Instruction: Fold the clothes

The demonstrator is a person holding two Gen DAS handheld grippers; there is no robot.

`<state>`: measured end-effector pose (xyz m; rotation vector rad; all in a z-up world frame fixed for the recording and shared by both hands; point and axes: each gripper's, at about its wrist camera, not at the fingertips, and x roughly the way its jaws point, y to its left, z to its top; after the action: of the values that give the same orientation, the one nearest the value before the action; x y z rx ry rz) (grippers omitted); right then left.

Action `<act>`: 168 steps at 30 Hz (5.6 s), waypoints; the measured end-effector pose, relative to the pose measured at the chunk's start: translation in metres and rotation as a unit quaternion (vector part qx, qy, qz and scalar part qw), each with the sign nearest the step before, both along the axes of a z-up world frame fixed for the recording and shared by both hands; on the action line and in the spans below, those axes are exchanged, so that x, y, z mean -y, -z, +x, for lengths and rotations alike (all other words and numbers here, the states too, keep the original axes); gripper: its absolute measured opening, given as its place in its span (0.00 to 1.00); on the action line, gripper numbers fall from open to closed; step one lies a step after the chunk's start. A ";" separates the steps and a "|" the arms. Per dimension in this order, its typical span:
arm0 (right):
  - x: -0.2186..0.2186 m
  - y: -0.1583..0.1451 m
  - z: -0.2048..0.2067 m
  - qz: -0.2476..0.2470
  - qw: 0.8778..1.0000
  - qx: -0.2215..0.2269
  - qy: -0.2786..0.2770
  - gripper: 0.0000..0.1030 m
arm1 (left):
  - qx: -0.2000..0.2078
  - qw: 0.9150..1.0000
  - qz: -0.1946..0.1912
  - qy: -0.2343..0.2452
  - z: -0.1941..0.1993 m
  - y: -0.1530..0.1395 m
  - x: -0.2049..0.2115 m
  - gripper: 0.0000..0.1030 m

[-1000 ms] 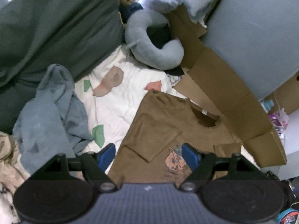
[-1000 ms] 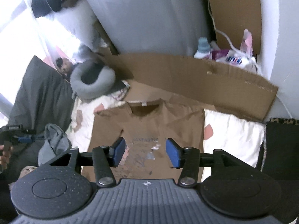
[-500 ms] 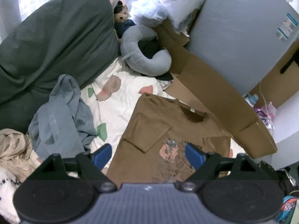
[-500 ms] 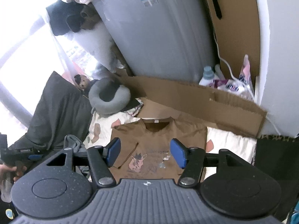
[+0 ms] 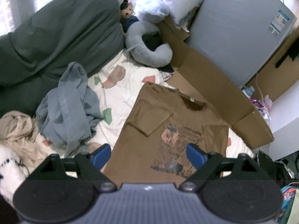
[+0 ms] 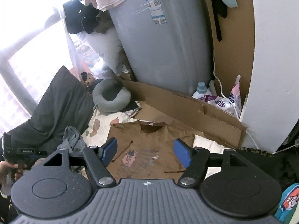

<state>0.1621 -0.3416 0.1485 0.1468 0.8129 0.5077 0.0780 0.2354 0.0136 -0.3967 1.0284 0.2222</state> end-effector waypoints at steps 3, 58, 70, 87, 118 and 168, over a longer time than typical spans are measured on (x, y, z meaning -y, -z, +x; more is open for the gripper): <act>0.004 0.016 -0.013 -0.009 1.000 -0.008 -0.012 0.72 | -0.003 1.000 0.002 0.002 -0.019 0.007 -0.005 0.87; 0.032 0.458 -0.146 0.048 0.968 -0.223 0.103 0.23 | -0.137 0.989 -0.010 0.053 -0.077 0.294 -0.025 0.81; 0.025 0.498 -0.148 0.035 0.966 -0.226 0.121 0.23 | -0.181 0.982 -0.007 0.050 -0.067 0.330 -0.025 0.80; 0.003 0.533 -0.147 0.006 0.963 -0.250 0.103 0.13 | -0.218 0.975 0.000 0.037 -0.067 0.354 -0.038 0.80; 0.012 0.544 -0.151 0.111 0.935 -0.293 0.165 0.23 | -0.226 0.973 0.005 0.050 -0.082 0.345 -0.033 0.81; -0.005 0.529 -0.153 -0.042 0.940 -0.325 0.094 0.05 | -0.200 0.971 0.059 0.121 -0.133 0.340 -0.056 0.31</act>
<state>0.0088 -0.3363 -0.3801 0.3200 1.4486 0.2349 -0.0549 0.2912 -0.3260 -0.1159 1.4416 0.1449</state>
